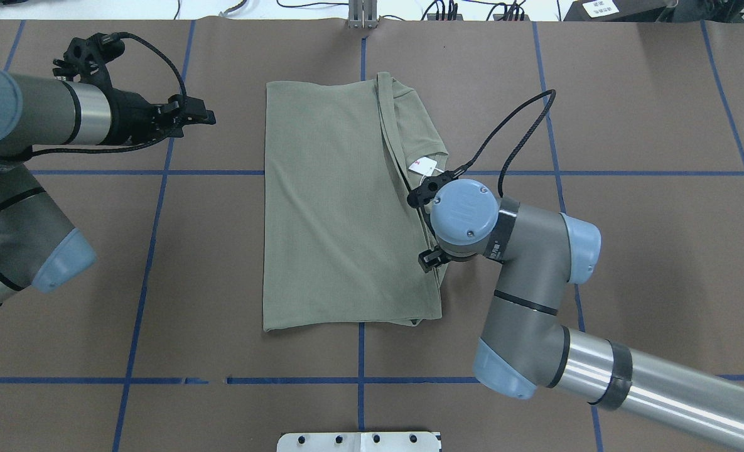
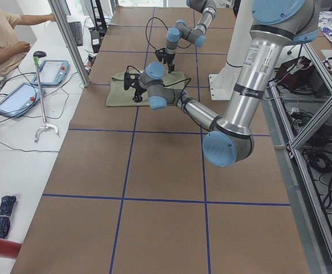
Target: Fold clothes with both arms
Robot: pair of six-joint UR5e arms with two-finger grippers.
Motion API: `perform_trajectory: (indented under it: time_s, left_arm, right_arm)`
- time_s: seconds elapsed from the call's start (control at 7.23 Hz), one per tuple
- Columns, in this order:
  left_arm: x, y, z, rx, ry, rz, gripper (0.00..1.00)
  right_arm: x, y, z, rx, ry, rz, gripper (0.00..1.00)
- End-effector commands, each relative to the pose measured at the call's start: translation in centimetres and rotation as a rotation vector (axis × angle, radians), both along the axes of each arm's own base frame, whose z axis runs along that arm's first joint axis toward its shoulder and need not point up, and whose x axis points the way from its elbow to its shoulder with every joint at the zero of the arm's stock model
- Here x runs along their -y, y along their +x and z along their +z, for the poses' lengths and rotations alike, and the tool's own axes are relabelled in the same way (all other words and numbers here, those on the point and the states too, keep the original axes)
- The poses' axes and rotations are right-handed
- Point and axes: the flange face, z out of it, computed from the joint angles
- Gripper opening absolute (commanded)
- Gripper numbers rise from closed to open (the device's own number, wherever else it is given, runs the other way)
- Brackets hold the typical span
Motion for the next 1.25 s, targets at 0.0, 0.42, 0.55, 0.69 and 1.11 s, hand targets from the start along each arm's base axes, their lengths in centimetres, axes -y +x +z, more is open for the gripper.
perform_trajectory:
  time_s: [0.0,0.42,0.55,0.69,1.11]
  left_arm:
    - [-0.7,-0.5,-1.3,0.013,-0.016,0.009,0.76]
    - [-0.8,-0.4,-1.4,0.012,-0.015,0.011,0.76]
    - [-0.8,-0.3,-1.3,0.014,-0.015,0.013,0.76]
    - [-0.8,-0.3,-1.3,0.016,-0.014,0.013,0.76]
    - [-0.8,-0.3,-1.3,0.016,-0.014,0.013,0.76]
  right_arm:
    - [0.1,4.0,0.4,0.021,-0.009,-0.001,1.00]
    - [7.1,-0.7,-6.1,0.050,-0.010,0.079,1.00]
    - [8.7,-1.7,-6.7,0.039,-0.015,0.094,1.00]
    - [11.0,-3.2,-7.0,0.052,-0.009,0.114,1.00]
    - [15.8,-5.7,-6.2,0.036,-0.029,0.157,1.00]
